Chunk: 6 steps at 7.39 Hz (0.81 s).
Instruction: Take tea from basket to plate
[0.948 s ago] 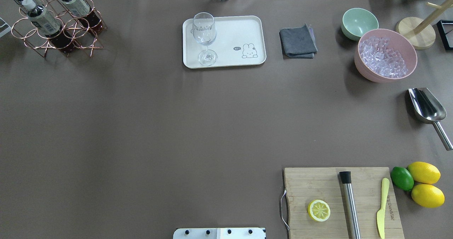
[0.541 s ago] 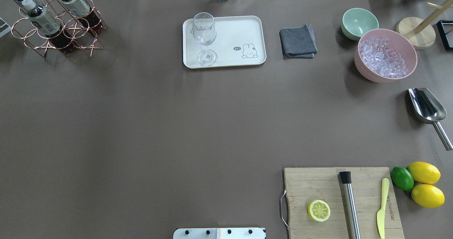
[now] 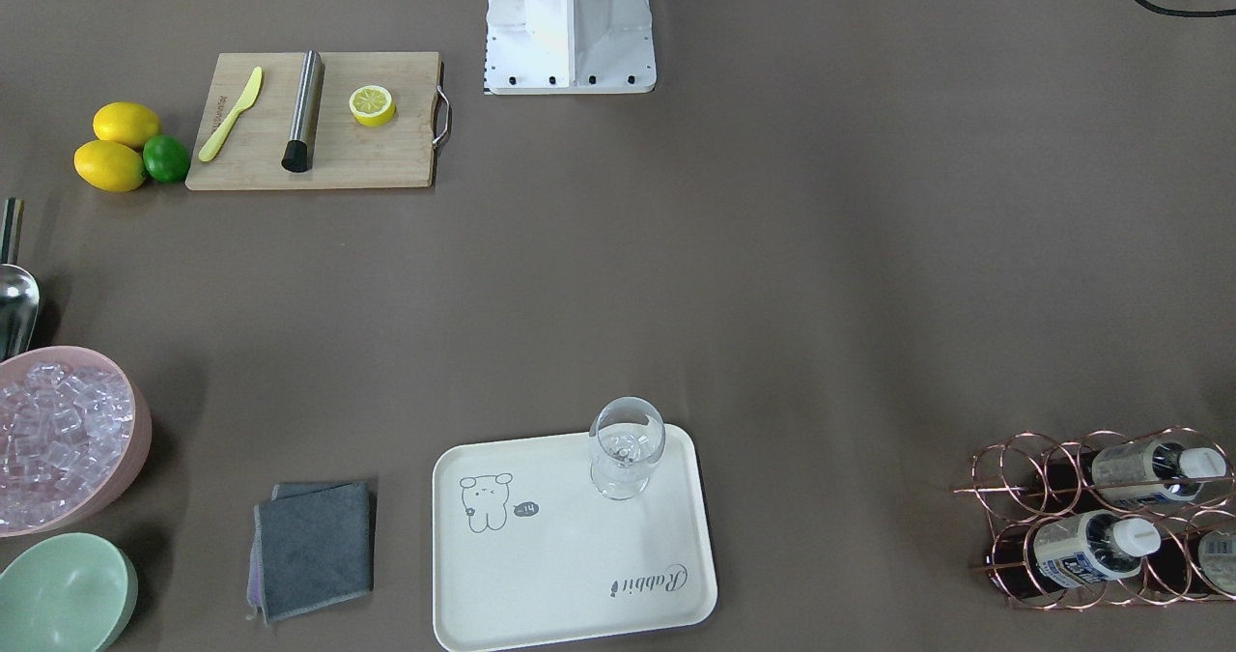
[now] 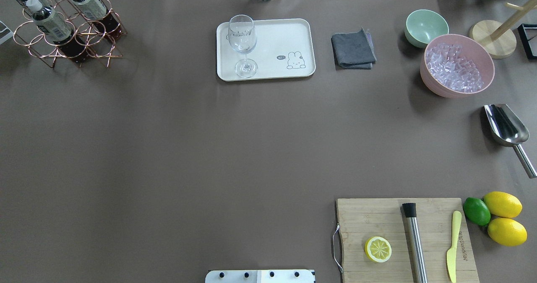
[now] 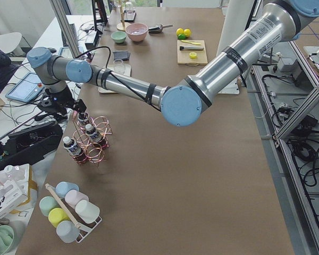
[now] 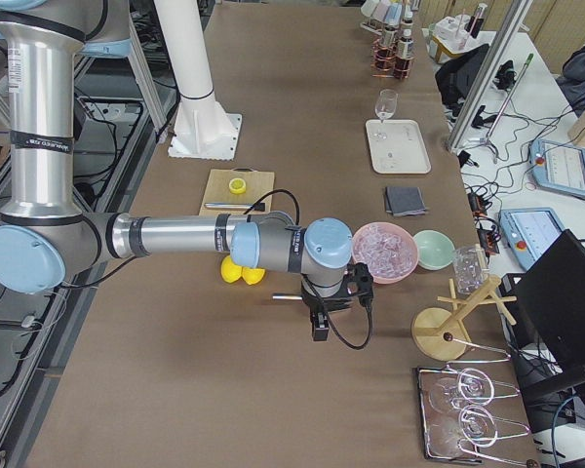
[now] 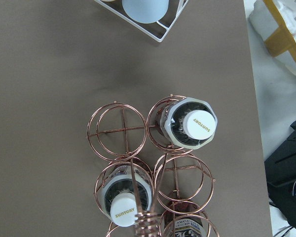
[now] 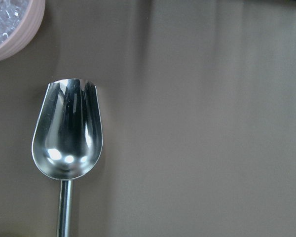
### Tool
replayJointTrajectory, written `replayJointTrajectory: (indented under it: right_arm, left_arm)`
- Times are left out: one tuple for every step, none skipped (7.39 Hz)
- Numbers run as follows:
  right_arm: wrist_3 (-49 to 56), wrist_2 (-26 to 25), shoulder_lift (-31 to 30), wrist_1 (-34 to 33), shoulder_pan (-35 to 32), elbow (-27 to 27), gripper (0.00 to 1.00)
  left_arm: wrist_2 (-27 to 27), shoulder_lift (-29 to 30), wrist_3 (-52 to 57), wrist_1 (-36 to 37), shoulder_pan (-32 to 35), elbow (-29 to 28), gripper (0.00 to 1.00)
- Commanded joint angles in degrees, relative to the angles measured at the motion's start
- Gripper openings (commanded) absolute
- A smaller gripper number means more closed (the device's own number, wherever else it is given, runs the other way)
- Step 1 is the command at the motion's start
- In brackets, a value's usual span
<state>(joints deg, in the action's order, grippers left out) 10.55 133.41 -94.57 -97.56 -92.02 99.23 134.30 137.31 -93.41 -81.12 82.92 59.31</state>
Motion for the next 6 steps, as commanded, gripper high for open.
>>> replayJointTrajectory:
  right_arm:
    - [0.00,0.00,-0.09,0.00,0.00,0.00,0.99]
    - [0.09,-0.08,-0.09,0.00,0.00,-0.09,0.99]
    - [0.09,-0.08,-0.09,0.00,0.00,-0.09,0.99]
    - [0.09,-0.08,0.00,0.00,0.00,-0.09,0.99]
    - [0.09,-0.17,-0.09,0.09,0.00,-0.09,0.99]
    - [0.09,-0.17,-0.09,0.00,0.00,-0.17,0.99]
  left_arm:
    - [0.09,-0.37,-0.02,-1.06,-0.74,0.10,0.93]
    - [0.09,-0.37,0.42,-1.14,-0.74,0.11,0.69]
    - [0.09,-0.37,0.42,-1.06,-0.74,0.37,0.51]
    - [0.18,-0.37,0.42,-1.06,-0.74,0.37,0.35]
    - [0.26,-0.46,0.42,-1.06,-0.74,0.46,0.21]
    - [0.35,-0.46,0.51,-1.06,-0.57,0.46,0.05]
